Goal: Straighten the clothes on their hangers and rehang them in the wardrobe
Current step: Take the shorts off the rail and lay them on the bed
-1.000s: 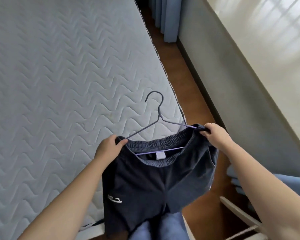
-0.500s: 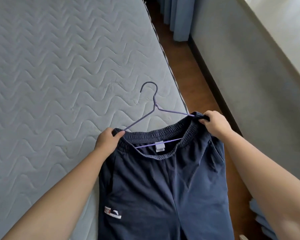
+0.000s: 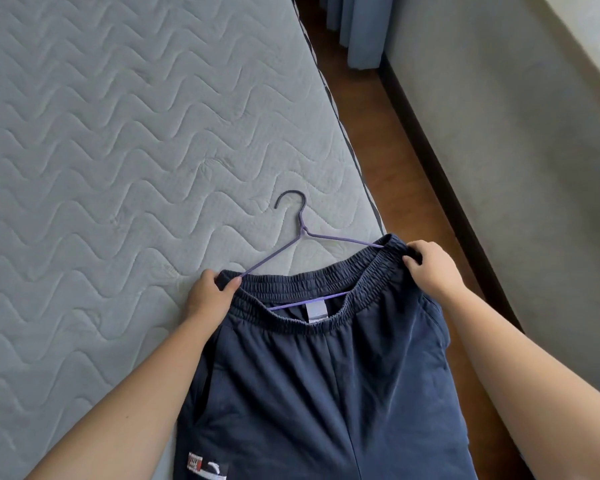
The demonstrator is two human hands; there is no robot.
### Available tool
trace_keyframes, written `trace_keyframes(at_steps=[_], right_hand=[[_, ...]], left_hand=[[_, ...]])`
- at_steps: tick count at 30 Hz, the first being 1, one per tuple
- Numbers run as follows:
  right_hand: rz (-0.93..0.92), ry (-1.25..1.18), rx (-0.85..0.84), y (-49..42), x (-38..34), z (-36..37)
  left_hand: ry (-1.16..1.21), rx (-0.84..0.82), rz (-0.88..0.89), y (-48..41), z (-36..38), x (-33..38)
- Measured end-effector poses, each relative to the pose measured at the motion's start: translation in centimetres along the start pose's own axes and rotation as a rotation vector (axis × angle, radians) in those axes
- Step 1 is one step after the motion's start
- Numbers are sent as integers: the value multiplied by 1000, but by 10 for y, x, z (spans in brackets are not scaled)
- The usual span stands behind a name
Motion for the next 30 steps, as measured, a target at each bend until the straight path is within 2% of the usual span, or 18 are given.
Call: trace_keyframes(at_steps=[5, 15, 20, 23, 27, 30], right_hand=[[53, -50, 78, 36, 13, -17], [397, -193, -112, 200, 68, -63], [582, -284, -100, 289, 96, -93], [672, -309, -104, 328, 104, -107], [688, -305, -188, 354, 101, -117], [590, -227, -331, 357, 93, -120]], left_hand=[[-316, -44, 122, 25, -24, -7], [-118, -141, -74, 160, -95, -69], [-49, -162, -179, 243, -113, -88], [-70, -240, -220, 283, -121, -96], [-78, -335, -205, 318, -133, -112], [-68, -326, -208, 338, -149, -123]])
Point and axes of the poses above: each hand's wrist, its own y-axis away from the middle knuckle, its own z-axis out of the palm, x = y × z, the point moved 1 cm from there along -y, towards the middle knuckle, and after that the axes turned 12 degrees about x, right-handed, at the moved point
